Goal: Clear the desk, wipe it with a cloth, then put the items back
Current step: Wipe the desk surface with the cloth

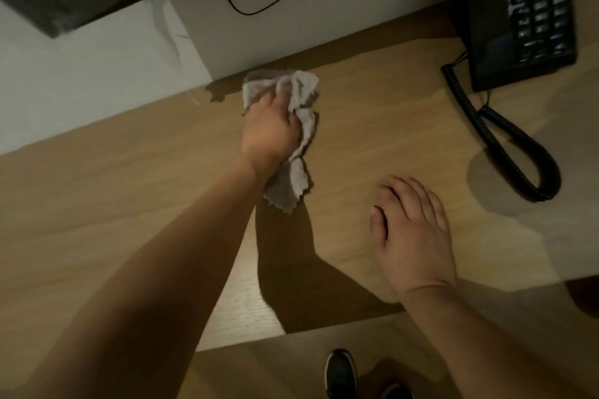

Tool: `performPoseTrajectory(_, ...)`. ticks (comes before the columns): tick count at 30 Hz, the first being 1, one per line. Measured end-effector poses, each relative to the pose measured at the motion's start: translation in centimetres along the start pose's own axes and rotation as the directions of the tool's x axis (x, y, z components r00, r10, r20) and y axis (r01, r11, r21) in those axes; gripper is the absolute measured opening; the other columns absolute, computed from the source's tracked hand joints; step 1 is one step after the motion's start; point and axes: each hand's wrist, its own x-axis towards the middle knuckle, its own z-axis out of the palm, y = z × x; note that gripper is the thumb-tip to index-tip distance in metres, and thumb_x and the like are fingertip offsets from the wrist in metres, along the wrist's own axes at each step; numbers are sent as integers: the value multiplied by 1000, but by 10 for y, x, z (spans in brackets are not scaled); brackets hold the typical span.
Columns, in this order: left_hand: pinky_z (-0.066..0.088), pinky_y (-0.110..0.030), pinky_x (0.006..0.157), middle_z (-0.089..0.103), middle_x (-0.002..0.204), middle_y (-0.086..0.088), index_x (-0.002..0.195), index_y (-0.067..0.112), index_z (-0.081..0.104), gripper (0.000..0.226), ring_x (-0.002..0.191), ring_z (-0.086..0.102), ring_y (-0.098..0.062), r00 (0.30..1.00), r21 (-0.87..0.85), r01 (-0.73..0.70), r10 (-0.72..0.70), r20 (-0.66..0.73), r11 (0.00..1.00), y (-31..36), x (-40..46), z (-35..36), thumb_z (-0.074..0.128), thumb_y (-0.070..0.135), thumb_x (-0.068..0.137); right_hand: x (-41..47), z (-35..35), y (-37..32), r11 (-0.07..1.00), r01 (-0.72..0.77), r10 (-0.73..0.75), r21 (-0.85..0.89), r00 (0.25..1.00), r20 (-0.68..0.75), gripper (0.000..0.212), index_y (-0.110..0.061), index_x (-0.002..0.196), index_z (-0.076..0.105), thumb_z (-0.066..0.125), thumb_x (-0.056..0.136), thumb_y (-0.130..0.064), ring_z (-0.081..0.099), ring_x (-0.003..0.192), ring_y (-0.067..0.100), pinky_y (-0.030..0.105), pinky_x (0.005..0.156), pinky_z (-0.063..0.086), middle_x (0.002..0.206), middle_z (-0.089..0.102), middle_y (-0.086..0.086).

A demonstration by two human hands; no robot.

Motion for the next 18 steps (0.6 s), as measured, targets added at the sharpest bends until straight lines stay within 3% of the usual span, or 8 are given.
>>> performPoseTrajectory(2,28,-52,119,35,159,-16,154,17,38,61,149,28,-35,976,-35,-204,206,67,978,5,-34,6,33,40,99,1,0,0,1000,-1,1,5,1000,-7,41,-13,129,60,37,100,-30,41,136,25,45,118,26,139,54,6)
performPoseTrajectory(5,27,-54,119,37,158,-15,150,14,44,55,149,28,-35,824,-176,-513,540,173,840,4,-73,11,39,31,98,1,-2,-1,1000,-4,4,10,1000,-7,41,-11,129,61,39,100,-28,42,137,25,45,118,26,139,55,8)
performPoseTrajectory(7,31,-57,115,40,155,-19,147,10,46,54,145,35,-38,751,-201,-596,629,203,777,-3,-54,7,40,28,97,1,-2,0,1000,12,-12,17,1000,-5,40,-11,128,61,39,99,-28,42,137,26,44,119,24,139,55,9)
performPoseTrajectory(9,32,-58,114,43,151,-24,147,6,47,56,142,38,-41,775,-162,-577,599,201,801,-4,-17,1,37,33,99,2,-2,0,1000,16,-16,21,1000,-25,39,-10,126,63,42,98,-27,44,135,28,45,117,27,137,57,10)
performPoseTrajectory(13,37,-47,111,47,147,-24,148,6,45,64,133,45,-42,901,-64,-386,391,189,920,36,61,0,32,38,94,3,0,1,1000,18,-17,18,998,-59,36,-8,123,66,46,97,-22,49,132,31,48,115,31,135,59,11)
performPoseTrajectory(15,41,-47,107,44,151,-18,153,13,40,66,135,42,-39,919,-22,-337,334,210,941,60,76,4,33,37,92,3,0,2,999,34,-33,4,997,-75,34,-9,122,66,47,97,-21,50,131,31,49,114,33,134,60,11)
performPoseTrajectory(18,37,-45,111,38,156,-14,155,19,38,61,141,36,-35,906,24,-391,380,186,920,68,74,6,37,33,95,2,-1,1,1000,28,-28,1,998,-58,35,-12,122,66,44,97,-22,49,132,28,48,114,32,135,59,8)
